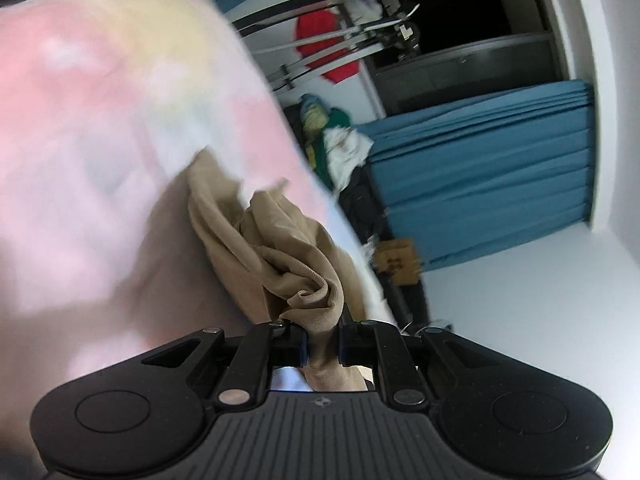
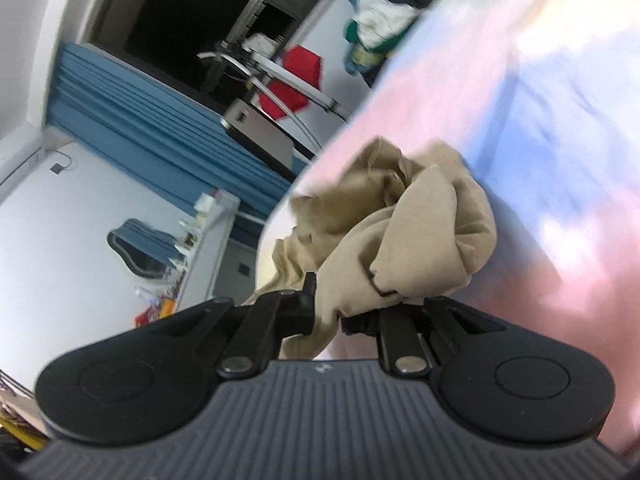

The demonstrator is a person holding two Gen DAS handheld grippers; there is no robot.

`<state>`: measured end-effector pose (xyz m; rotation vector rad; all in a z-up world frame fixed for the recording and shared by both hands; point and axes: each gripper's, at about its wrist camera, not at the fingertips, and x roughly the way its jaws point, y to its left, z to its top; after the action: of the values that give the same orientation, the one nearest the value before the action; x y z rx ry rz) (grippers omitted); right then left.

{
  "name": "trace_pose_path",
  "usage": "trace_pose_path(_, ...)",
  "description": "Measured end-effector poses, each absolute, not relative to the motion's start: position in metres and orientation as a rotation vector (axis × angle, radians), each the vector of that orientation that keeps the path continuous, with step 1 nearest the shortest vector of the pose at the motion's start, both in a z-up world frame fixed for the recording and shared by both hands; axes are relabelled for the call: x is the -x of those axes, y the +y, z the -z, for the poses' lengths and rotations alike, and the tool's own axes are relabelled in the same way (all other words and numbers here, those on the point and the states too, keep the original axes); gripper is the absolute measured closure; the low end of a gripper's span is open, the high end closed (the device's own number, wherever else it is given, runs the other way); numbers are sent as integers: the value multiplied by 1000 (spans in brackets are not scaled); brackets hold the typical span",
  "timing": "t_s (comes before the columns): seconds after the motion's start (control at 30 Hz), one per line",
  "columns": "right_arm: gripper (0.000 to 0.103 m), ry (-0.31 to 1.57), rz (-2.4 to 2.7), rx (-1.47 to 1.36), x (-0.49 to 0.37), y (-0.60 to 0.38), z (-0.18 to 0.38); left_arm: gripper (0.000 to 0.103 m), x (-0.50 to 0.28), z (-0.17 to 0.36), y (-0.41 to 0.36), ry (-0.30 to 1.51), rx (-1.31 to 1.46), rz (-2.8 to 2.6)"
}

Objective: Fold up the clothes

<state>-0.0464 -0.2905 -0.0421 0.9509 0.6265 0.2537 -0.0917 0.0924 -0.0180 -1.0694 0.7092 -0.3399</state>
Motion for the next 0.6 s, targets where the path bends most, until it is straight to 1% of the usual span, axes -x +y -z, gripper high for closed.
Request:
trace_pose_path(0.13, 90, 665, -233, -952, 98, -290, 55, 90, 147, 30, 88, 751, 1064, 327)
trace_pose_path(0.23, 90, 647, -231, -969, 119, -293, 52, 90, 162, 26, 88, 752, 1079, 330)
trace_pose_path(0.4, 90, 641, -222, -1015, 103, -298, 37, 90, 116, 14, 82, 766, 1099, 301)
trace_pose_path(0.6, 88, 696, -164, -1060, 31, -303, 27, 88, 53, -2, 75, 785, 1123, 264)
